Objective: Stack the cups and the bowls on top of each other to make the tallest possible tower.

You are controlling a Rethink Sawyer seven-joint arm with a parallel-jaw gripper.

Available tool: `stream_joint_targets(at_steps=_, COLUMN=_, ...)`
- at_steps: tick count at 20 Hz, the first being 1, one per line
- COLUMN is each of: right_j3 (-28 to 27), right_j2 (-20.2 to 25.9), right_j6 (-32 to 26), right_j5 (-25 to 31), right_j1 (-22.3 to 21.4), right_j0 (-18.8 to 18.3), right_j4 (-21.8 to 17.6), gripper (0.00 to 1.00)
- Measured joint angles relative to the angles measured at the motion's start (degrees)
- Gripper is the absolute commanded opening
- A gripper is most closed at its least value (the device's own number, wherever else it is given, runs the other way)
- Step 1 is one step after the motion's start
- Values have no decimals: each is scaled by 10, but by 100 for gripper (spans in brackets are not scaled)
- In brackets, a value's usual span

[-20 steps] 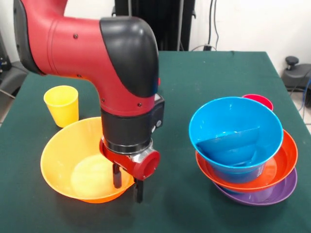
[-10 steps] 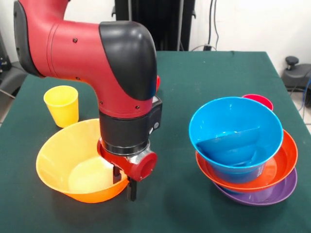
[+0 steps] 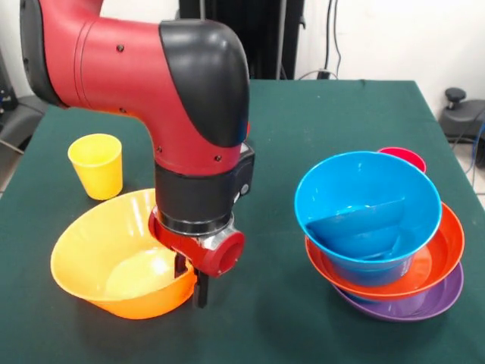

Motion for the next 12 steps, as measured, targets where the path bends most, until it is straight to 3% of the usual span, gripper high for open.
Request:
stream_joint_targets(at_steps=7, right_j3=52, right_j2=-9, right_j6=0, right_j5=4, right_j1=-59, right_j0=7, right_j4=11, gripper=0)
stream_joint_targets(at_steps=12, right_j3=94, right_j2=-10, right_j6=0, right_j5=29, right_j1=-116, right_j0=17, right_j4=42, gripper=0)
